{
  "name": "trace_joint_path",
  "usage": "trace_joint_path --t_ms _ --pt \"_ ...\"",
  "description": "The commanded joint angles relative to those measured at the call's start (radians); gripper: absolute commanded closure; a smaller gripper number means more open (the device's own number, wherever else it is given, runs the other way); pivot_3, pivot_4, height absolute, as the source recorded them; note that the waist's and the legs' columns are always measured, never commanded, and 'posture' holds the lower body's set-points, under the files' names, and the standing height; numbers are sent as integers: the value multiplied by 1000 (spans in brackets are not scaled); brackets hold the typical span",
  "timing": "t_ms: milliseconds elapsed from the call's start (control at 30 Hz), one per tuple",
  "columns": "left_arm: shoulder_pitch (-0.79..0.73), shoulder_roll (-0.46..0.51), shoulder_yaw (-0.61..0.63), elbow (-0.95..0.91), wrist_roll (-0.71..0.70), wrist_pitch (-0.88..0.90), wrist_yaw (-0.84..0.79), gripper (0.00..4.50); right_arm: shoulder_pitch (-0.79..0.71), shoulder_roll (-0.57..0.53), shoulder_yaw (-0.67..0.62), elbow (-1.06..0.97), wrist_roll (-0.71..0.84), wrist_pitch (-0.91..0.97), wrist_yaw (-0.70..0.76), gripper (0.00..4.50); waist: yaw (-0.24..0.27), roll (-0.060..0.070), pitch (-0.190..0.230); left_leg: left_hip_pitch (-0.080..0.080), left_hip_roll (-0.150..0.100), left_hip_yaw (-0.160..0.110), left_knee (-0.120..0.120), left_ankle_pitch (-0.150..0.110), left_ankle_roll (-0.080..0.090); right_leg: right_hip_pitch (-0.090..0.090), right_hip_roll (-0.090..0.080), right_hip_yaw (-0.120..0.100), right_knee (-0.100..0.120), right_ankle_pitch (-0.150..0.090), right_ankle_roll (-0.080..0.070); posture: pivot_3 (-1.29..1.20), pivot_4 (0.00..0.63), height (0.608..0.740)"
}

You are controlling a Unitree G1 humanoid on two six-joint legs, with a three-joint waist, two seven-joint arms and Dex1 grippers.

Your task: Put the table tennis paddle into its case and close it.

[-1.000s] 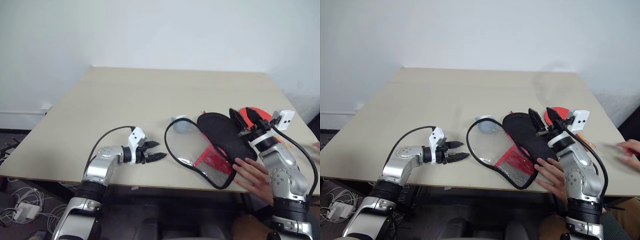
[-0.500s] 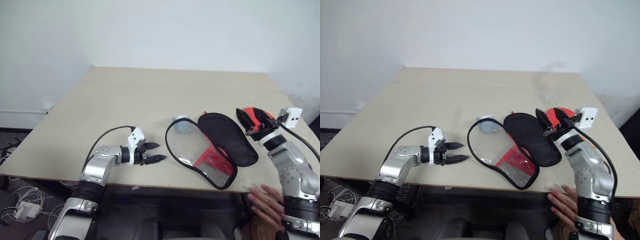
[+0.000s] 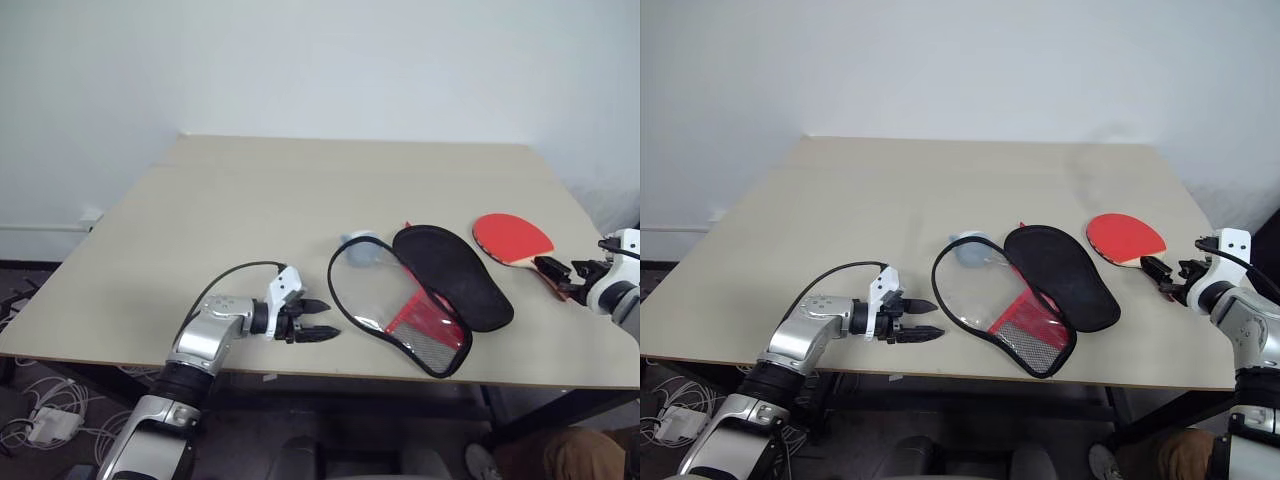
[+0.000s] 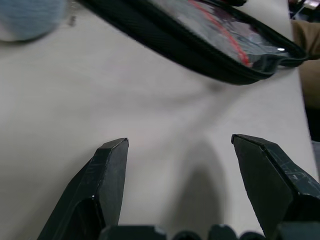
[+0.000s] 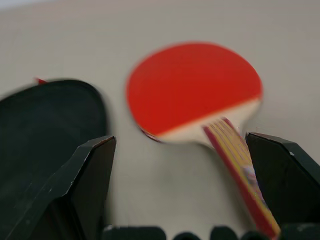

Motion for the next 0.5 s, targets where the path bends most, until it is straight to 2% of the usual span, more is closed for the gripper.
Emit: trace_joint_path --t_ms 33,267,500 --pt "-19 -1 5 -15 -1 -3 6 985 -105 -43 40 184 -95 -129 57 36 -1 0 0 0 0 0 0 0 0 0 0 0 0 0 0 0 0 740" --pt "9 14 21 -47 -8 9 14 985 -276 -32 118 526 -229 -281 96 36 -2 0 0 2 0 2 -1 0 0 1 0 2 0 0 0 0 0 740" --pt "43 39 47 -82 -18 22 29 985 -355 -8 135 647 -290 -344 106 36 -24 0 0 5 0 2 -2 0 0 3 0 2 0 0 0 0 0 740"
